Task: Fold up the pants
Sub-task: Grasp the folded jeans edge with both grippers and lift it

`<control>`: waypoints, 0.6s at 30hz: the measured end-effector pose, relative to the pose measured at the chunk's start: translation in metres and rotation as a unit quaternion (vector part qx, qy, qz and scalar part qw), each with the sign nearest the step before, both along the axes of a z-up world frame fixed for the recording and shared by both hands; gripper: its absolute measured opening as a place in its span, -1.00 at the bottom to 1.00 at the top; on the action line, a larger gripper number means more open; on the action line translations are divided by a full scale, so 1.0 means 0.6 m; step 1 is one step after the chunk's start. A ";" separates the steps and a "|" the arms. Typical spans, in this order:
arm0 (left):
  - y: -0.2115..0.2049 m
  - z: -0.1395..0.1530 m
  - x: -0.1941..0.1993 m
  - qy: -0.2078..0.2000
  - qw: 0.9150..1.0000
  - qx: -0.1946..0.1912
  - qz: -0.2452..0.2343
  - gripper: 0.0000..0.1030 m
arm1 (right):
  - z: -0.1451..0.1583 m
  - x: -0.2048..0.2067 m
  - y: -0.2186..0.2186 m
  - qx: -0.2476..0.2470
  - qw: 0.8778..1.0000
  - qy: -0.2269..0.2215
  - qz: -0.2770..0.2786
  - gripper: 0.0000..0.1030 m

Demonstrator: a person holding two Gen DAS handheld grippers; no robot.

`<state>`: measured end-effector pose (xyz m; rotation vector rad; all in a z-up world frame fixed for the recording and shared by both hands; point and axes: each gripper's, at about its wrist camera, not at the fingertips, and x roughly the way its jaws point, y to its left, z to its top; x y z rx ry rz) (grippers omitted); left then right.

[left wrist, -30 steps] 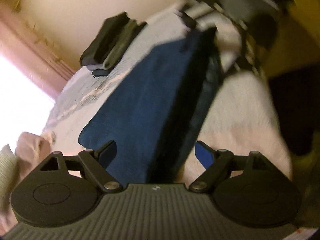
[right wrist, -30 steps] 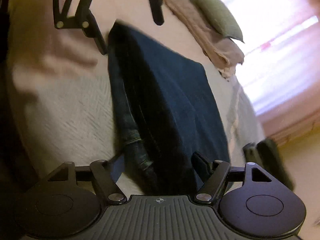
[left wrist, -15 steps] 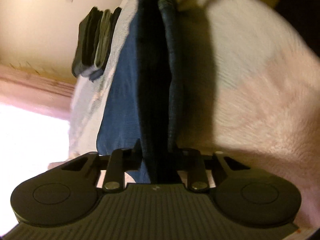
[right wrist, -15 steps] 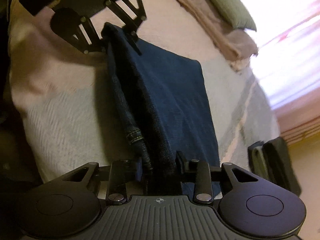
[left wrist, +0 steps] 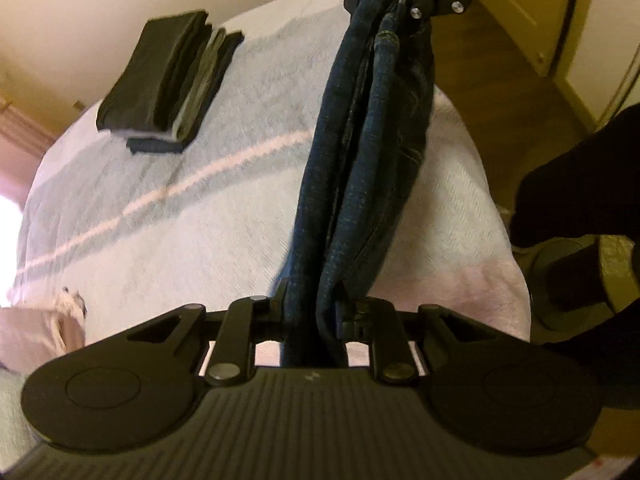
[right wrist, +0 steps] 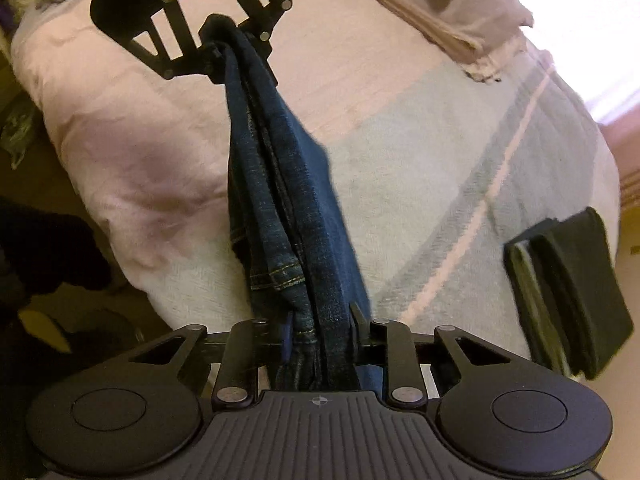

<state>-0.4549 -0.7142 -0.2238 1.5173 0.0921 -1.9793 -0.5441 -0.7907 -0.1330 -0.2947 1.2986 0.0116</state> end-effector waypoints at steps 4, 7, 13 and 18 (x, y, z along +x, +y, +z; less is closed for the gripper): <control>-0.052 0.048 -0.001 0.006 1.000 -0.004 -0.020 -0.68 | 0.062 0.007 -0.048 -0.007 1.000 -0.013 -0.022 -0.60; -0.119 0.090 -0.018 0.001 1.000 -0.020 -0.024 -0.68 | 0.104 0.012 -0.119 -0.018 0.999 -0.027 -0.027 -0.60; -0.317 0.175 -0.076 0.001 0.998 -0.056 0.017 -0.68 | 0.187 0.010 -0.361 -0.057 0.996 -0.063 0.005 -0.60; -0.530 0.229 -0.128 0.014 0.989 -0.124 0.083 -0.68 | 0.258 0.023 -0.599 -0.141 0.983 -0.113 0.024 -0.60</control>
